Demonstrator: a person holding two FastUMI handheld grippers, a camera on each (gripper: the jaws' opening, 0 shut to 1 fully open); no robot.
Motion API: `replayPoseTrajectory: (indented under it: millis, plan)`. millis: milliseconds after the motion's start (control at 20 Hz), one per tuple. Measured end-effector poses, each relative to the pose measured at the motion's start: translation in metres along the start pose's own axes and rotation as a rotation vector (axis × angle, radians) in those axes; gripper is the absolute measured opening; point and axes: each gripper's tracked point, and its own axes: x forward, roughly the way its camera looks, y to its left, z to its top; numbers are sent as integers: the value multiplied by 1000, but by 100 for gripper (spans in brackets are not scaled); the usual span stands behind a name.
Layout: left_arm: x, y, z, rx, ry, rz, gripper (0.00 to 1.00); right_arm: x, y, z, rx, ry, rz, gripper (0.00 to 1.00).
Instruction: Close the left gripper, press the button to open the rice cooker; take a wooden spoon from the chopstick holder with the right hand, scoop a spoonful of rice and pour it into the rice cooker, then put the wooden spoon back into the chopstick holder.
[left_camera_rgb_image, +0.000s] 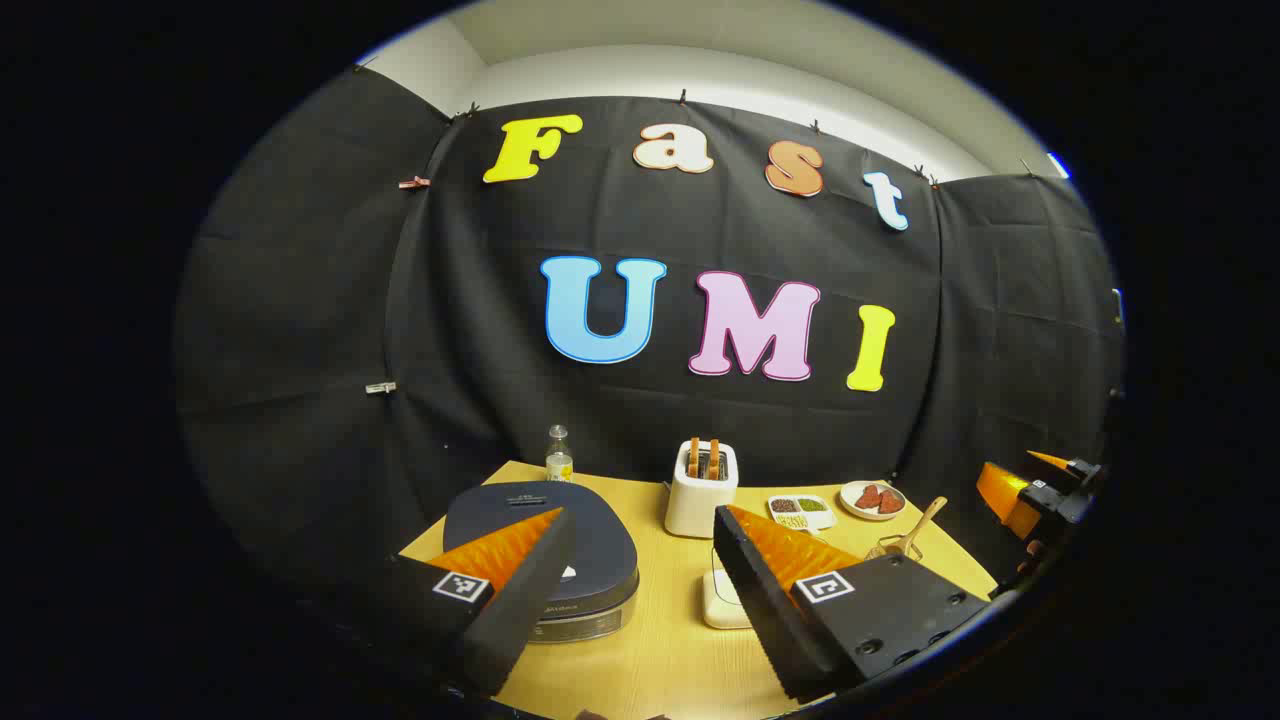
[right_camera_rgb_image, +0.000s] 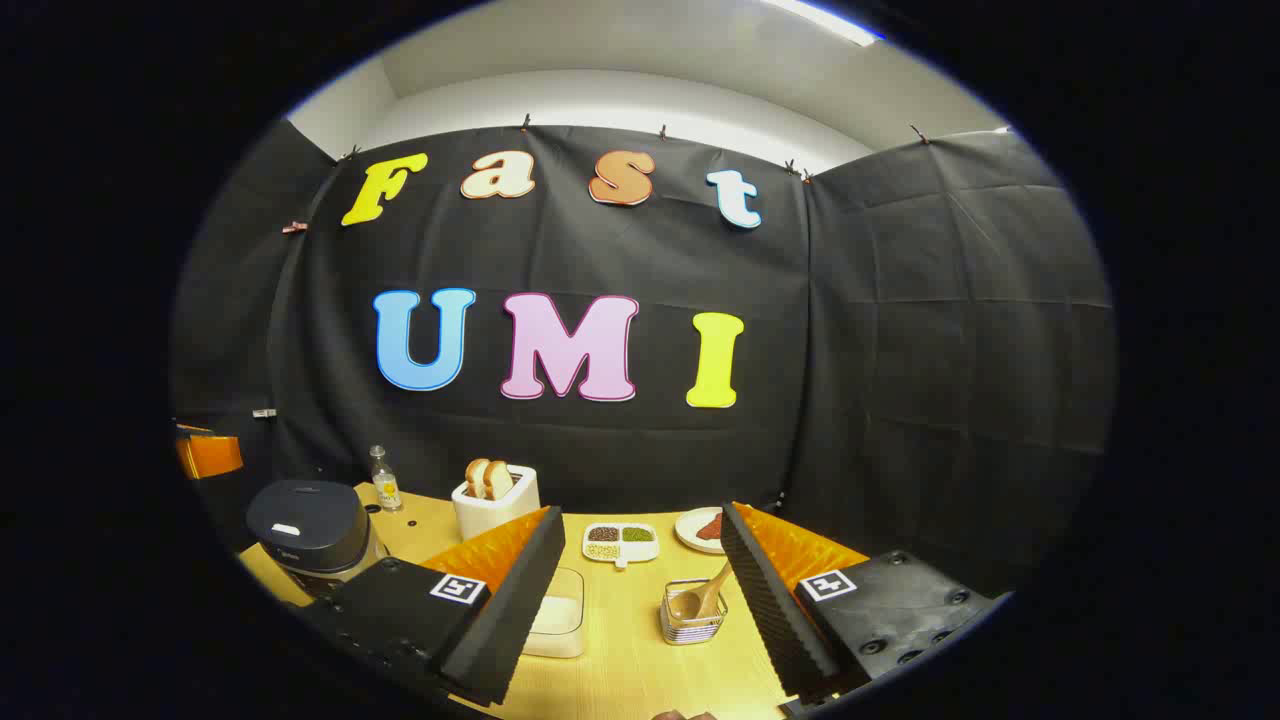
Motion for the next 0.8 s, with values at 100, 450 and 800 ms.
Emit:
replayPoseTrajectory:
  millis: [100,450,800]
  plan:
    - [2,1,0,2,0,-14,96,-2,4,1,-5,-1,6,98]
    - [3,10,-3,12,0,-50,96,-14,15,1,0,3,4,98]
    - [4,17,-7,36,3,-98,96,-22,25,5,16,-7,-32,98]
